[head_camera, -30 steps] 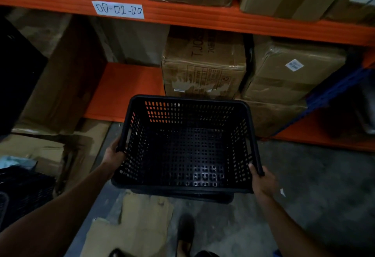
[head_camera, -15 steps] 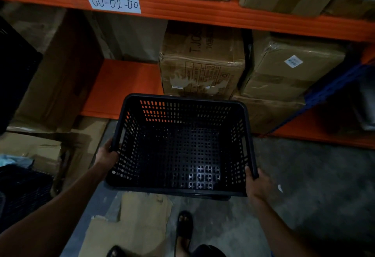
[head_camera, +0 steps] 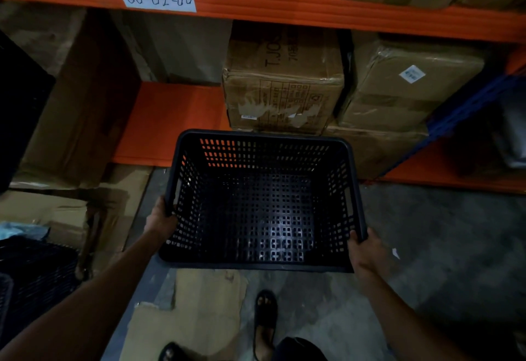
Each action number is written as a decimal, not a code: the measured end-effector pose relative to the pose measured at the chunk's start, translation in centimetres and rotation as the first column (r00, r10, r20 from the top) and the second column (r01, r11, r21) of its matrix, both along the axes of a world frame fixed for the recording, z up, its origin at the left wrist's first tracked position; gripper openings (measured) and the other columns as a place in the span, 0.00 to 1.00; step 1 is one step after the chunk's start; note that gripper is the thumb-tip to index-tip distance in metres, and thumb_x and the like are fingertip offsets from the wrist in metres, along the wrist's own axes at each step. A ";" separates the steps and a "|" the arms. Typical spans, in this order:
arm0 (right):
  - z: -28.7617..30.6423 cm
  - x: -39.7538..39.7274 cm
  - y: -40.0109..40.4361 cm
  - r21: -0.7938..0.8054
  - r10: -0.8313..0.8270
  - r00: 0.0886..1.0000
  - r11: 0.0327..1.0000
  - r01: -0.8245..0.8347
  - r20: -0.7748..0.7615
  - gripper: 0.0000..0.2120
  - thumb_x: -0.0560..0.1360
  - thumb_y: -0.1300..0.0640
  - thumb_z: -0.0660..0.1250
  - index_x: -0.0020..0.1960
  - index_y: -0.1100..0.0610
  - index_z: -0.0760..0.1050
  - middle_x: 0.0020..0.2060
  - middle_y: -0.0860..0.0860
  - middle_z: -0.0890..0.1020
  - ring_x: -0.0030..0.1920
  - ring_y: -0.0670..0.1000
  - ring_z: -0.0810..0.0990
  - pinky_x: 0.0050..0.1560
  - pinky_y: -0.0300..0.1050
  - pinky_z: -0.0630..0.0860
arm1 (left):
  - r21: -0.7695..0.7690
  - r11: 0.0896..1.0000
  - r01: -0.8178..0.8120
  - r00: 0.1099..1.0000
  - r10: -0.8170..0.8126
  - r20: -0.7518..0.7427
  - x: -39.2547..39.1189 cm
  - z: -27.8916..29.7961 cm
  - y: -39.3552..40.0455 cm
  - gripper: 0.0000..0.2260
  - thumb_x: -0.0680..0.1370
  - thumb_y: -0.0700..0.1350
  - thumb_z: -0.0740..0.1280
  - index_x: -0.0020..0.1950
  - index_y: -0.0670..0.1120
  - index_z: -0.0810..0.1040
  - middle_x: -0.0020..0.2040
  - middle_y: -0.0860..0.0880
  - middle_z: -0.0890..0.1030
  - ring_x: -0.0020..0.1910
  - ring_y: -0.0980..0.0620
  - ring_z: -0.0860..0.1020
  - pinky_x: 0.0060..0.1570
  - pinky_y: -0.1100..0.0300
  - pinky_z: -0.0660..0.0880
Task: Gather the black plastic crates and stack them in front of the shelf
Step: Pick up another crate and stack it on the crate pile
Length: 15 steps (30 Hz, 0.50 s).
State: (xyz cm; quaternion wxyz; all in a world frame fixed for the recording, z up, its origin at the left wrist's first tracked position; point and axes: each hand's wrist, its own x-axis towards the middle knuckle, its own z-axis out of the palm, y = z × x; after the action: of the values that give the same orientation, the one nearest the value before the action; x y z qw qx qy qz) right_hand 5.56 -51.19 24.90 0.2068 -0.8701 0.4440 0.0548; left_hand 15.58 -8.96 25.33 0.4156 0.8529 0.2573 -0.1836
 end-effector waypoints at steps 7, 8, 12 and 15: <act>0.0 0.1 -0.9 0.008 0.125 0.991 0.992 -0.124 -0.048 0.20 0.75 0.54 0.64 0.64 0.59 0.72 0.56 0.65 0.80 0.56 0.65 0.79 0.53 0.53 0.73 | 0.022 0.999 0.049 0.997 -0.048 -0.067 2.4 -5.0 2.4 0.17 0.65 0.42 0.65 0.52 0.52 0.68 0.53 0.35 0.79 0.55 0.33 0.78 0.54 0.38 0.76; -0.1 0.0 -1.0 0.005 0.128 0.990 0.992 -0.128 -0.056 0.19 0.75 0.54 0.64 0.64 0.59 0.72 0.56 0.65 0.80 0.56 0.65 0.79 0.53 0.53 0.73 | 0.021 0.998 0.056 0.996 -0.054 -0.071 2.7 -7.1 3.4 0.17 0.64 0.41 0.64 0.51 0.53 0.68 0.52 0.35 0.79 0.54 0.33 0.78 0.53 0.37 0.76; -0.5 -0.2 -0.9 -0.024 0.141 0.987 0.989 -0.143 -0.071 0.18 0.75 0.55 0.63 0.62 0.61 0.72 0.54 0.65 0.81 0.53 0.65 0.80 0.49 0.51 0.74 | 0.026 0.996 0.089 0.996 -0.088 -0.034 2.1 -6.7 3.1 0.18 0.67 0.39 0.64 0.48 0.60 0.67 0.50 0.38 0.79 0.52 0.34 0.79 0.50 0.36 0.77; -0.9 -0.4 -0.9 -0.082 0.173 0.984 0.981 -0.175 -0.035 0.17 0.75 0.56 0.64 0.61 0.62 0.71 0.52 0.66 0.81 0.51 0.66 0.80 0.47 0.52 0.73 | 0.058 0.996 0.073 0.997 -0.073 0.006 1.2 -3.4 1.0 0.18 0.69 0.37 0.64 0.54 0.55 0.68 0.51 0.40 0.79 0.53 0.34 0.79 0.51 0.40 0.77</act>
State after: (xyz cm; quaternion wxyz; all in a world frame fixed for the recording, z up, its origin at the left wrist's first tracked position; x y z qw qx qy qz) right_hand 5.14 -52.12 24.03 0.1579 -0.9128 0.3710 0.0656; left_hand 16.73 -7.91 21.95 0.3847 0.8742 0.2294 -0.1876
